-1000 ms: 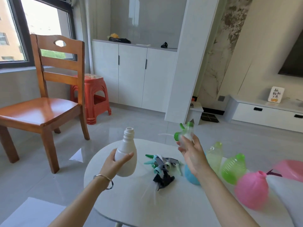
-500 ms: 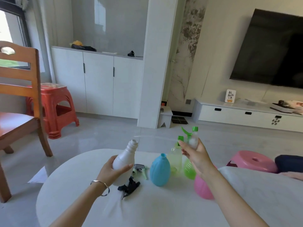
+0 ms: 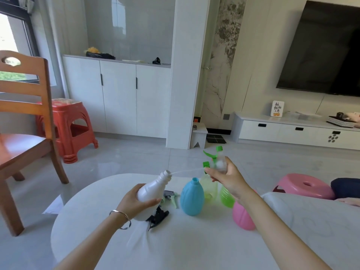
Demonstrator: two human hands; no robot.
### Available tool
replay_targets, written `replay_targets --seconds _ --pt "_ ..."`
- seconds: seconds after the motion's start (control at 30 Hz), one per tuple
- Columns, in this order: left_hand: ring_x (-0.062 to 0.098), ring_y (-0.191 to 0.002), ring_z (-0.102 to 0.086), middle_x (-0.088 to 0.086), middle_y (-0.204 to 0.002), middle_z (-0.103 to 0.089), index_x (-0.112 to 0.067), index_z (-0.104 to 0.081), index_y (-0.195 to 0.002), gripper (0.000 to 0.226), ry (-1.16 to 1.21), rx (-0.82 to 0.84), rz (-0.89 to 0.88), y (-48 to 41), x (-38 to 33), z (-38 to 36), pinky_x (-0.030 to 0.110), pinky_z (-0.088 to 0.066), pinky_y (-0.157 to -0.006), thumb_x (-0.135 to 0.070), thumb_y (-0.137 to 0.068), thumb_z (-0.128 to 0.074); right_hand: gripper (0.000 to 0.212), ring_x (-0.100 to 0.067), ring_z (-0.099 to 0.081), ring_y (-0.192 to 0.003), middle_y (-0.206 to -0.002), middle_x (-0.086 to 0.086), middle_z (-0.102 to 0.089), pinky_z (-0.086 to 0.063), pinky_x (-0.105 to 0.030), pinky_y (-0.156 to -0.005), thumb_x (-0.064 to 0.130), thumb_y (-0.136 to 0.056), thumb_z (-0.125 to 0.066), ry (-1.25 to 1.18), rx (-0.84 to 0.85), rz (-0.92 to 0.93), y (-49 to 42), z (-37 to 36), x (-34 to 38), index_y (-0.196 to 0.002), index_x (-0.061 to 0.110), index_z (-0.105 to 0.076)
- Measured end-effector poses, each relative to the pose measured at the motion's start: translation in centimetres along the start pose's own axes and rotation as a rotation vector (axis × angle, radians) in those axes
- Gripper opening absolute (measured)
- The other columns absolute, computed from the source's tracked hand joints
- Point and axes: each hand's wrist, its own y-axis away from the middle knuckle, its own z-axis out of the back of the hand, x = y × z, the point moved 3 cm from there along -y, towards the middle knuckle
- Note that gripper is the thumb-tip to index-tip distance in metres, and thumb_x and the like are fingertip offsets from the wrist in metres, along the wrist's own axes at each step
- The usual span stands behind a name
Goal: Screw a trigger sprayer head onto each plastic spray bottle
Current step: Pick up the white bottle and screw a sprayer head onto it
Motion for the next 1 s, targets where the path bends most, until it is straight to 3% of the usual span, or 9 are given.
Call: replay_targets --seconds 0.13,0.23,0.33,0.5,0.63,0.73,0.8,0.93,1.0 --pt "0.007 -0.091 -0.062 -0.011 -0.098 -0.065 -0.033 -0.056 -0.107 0.073 -0.078 0.073 -0.067 0.2 -1.7 -1.0 0.024 -0.049 -0.073 -0.062 -0.043 -0.076 0.039 -0.003 -0.064 -0.066 -0.083 0.001 -0.069 -0.053 -0.024 -0.068 0.020 -0.071 -0.081 0.078 0.127 0.086 0.4 -1.8 0.6 -0.102 0.019 -0.057" --pt "0.009 -0.093 -0.062 -0.009 -0.100 -0.067 -0.032 -0.058 -0.110 0.069 -0.110 0.126 -0.126 0.3 -3.2 -2.0 0.030 -0.052 -0.083 -0.055 -0.049 -0.080 0.037 -0.016 -0.068 -0.092 -0.101 -0.009 -0.072 -0.053 -0.032 -0.085 0.015 -0.069 -0.082 0.047 0.169 0.127 0.7 -3.0 0.4 -0.100 0.019 -0.062" --pt "0.009 -0.093 -0.063 -0.011 -0.099 -0.068 -0.034 -0.059 -0.109 0.072 -0.136 0.143 -0.158 0.5 -3.8 -2.2 0.031 -0.053 -0.085 -0.060 -0.045 -0.077 0.043 -0.020 -0.067 -0.103 -0.107 -0.006 -0.072 -0.051 -0.035 -0.093 0.015 -0.068 -0.082 0.033 0.210 0.120 0.8 -3.0 0.2 -0.107 0.021 -0.063" --pt "0.002 -0.089 -0.061 -0.016 -0.096 -0.066 -0.046 -0.055 -0.097 0.062 -0.205 0.246 -0.137 0.8 -3.9 -2.0 0.019 -0.049 -0.076 -0.067 -0.042 -0.074 0.037 -0.004 -0.068 -0.092 -0.090 0.015 -0.073 -0.052 -0.021 -0.082 0.013 -0.067 -0.083 0.139 0.286 0.101 1.2 -2.2 -0.3 -0.099 0.023 -0.066" --pt "0.007 -0.103 -0.058 -0.011 -0.112 -0.058 -0.041 -0.047 -0.121 0.091 -0.112 0.330 -0.093 1.0 -3.5 -1.7 0.016 -0.047 -0.069 -0.057 -0.038 -0.079 0.032 -0.006 -0.069 -0.082 -0.086 0.007 -0.075 -0.052 -0.018 -0.071 0.012 -0.069 -0.081 0.061 0.244 0.079 0.9 -0.7 0.3 -0.097 0.015 -0.067" --pt "0.004 -0.100 -0.060 -0.010 -0.107 -0.063 -0.036 -0.047 -0.121 0.086 -0.095 0.323 -0.102 1.2 -3.5 -1.5 0.012 -0.047 -0.066 -0.048 -0.043 -0.084 0.024 -0.006 -0.069 -0.073 -0.079 0.006 -0.075 -0.051 -0.015 -0.065 0.011 -0.070 -0.080 0.041 0.237 0.050 0.7 0.0 0.4 -0.091 0.014 -0.069" --pt "0.003 -0.095 -0.064 -0.009 -0.103 -0.069 -0.039 -0.054 -0.112 0.073 0.005 0.271 -0.098 1.0 -3.6 -1.1 0.012 -0.049 -0.070 -0.050 -0.046 -0.083 0.021 -0.006 -0.068 -0.070 -0.076 0.005 -0.075 -0.051 -0.014 -0.064 0.011 -0.071 -0.079 0.031 0.229 0.049 0.6 0.5 0.3 -0.089 0.015 -0.070" --pt "0.025 -0.096 -0.068 0.009 -0.112 -0.065 -0.025 -0.060 -0.111 0.070 0.545 0.243 0.100 1.0 -3.2 -1.0 0.042 -0.059 -0.076 -0.052 -0.050 -0.079 0.026 -0.006 -0.070 -0.077 -0.083 0.006 -0.076 -0.051 -0.013 -0.066 0.017 -0.066 -0.081 -0.017 0.263 0.026 0.9 0.5 0.1 -0.090 0.020 -0.072" --pt "0.030 -0.090 -0.070 0.013 -0.109 -0.066 -0.020 -0.060 -0.112 0.064 0.718 0.256 0.211 1.0 -3.1 -1.4 0.046 -0.058 -0.073 -0.049 -0.058 -0.080 0.026 -0.006 -0.071 -0.085 -0.090 0.005 -0.077 -0.051 -0.013 -0.069 0.018 -0.065 -0.081 -0.040 0.265 0.027 1.1 0.1 -0.3 -0.090 0.021 -0.074"
